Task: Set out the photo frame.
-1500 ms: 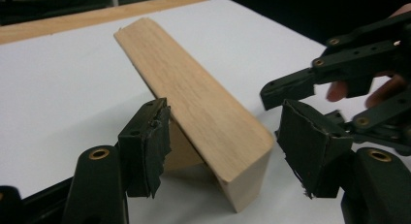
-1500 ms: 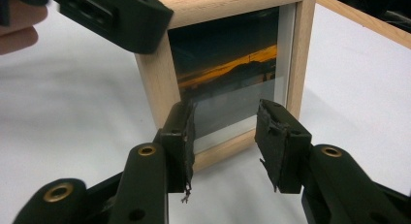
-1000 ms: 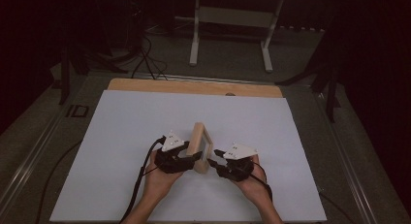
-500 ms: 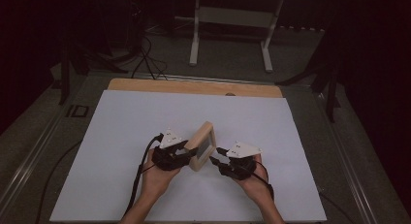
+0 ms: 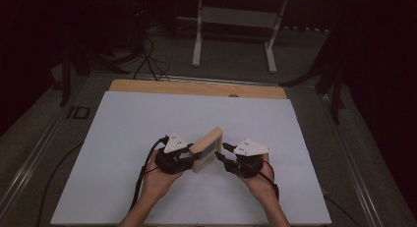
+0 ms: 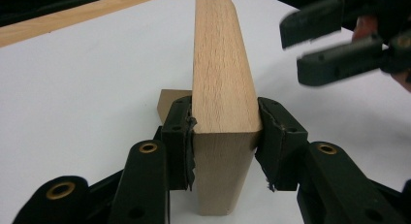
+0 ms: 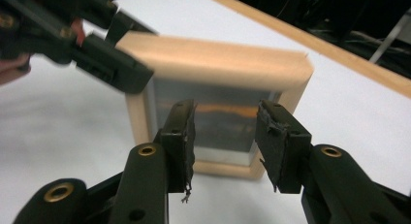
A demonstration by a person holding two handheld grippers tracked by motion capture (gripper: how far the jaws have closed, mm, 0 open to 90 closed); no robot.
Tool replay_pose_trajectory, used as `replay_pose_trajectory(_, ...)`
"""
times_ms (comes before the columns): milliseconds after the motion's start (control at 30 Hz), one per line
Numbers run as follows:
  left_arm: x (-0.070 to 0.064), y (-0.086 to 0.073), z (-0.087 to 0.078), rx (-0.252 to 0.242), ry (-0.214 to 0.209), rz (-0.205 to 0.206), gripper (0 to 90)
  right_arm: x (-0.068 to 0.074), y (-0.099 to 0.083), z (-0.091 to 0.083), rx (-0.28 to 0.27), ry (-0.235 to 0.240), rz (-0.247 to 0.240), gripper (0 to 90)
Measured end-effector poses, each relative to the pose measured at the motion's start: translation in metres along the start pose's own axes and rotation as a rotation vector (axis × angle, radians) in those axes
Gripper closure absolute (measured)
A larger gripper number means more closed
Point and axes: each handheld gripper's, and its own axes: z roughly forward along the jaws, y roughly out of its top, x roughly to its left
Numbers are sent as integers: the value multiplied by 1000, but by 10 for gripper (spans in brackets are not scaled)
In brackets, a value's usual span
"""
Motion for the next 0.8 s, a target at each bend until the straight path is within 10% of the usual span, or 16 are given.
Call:
replay_pose_trajectory(367,-3,-2,-1,1,-23,60,605,-7,10,-4,-50,-56,28,635)
replay_pose_trajectory(567,-6,-2,-1,2,-27,83,605,-12,19,0,-68,-69,20,879)
replay_pose_trajectory(800,-6,-3,0,-2,-28,84,604,-18,26,10,-76,-93,42,900)
